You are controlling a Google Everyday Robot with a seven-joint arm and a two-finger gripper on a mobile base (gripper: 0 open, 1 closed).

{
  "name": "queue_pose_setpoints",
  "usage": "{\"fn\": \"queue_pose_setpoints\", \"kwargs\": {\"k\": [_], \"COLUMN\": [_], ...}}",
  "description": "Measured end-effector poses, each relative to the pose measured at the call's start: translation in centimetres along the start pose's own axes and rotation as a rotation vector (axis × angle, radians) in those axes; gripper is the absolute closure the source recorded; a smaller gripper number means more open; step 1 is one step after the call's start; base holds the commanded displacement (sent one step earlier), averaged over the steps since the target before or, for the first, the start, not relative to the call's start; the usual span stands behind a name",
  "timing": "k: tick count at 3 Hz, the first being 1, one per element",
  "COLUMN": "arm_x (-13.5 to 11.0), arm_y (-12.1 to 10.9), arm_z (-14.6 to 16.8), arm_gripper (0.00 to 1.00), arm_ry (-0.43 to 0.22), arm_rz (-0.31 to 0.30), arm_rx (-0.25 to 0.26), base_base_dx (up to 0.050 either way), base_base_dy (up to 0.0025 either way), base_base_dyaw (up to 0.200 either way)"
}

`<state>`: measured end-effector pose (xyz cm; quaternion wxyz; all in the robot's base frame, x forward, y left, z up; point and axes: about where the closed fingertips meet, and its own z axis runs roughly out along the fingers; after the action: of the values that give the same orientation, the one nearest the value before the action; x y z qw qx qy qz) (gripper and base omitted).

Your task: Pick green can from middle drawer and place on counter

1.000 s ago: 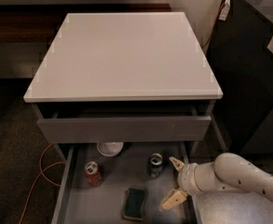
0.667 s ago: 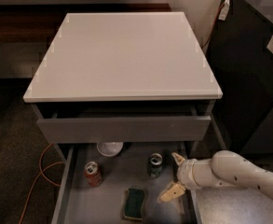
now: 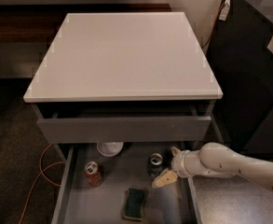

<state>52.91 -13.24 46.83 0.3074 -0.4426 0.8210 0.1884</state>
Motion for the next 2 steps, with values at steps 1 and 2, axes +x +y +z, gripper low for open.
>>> {"fn": "queue_pose_setpoints", "kwargs": {"k": [1,2], "arm_x": [-0.2,-0.5], "arm_y": [-1.7,-2.9], "arm_z": [1.6,3.2], "arm_gripper": [0.0,0.0], "arm_ry": [-0.014,-0.007], "arm_rz": [0.021,0.024], "arm_rx": [0.031,0.046], "base_base_dx": [0.0,0.0], "base_base_dy": [0.0,0.0], "base_base_dyaw": [0.0,0.0]}}
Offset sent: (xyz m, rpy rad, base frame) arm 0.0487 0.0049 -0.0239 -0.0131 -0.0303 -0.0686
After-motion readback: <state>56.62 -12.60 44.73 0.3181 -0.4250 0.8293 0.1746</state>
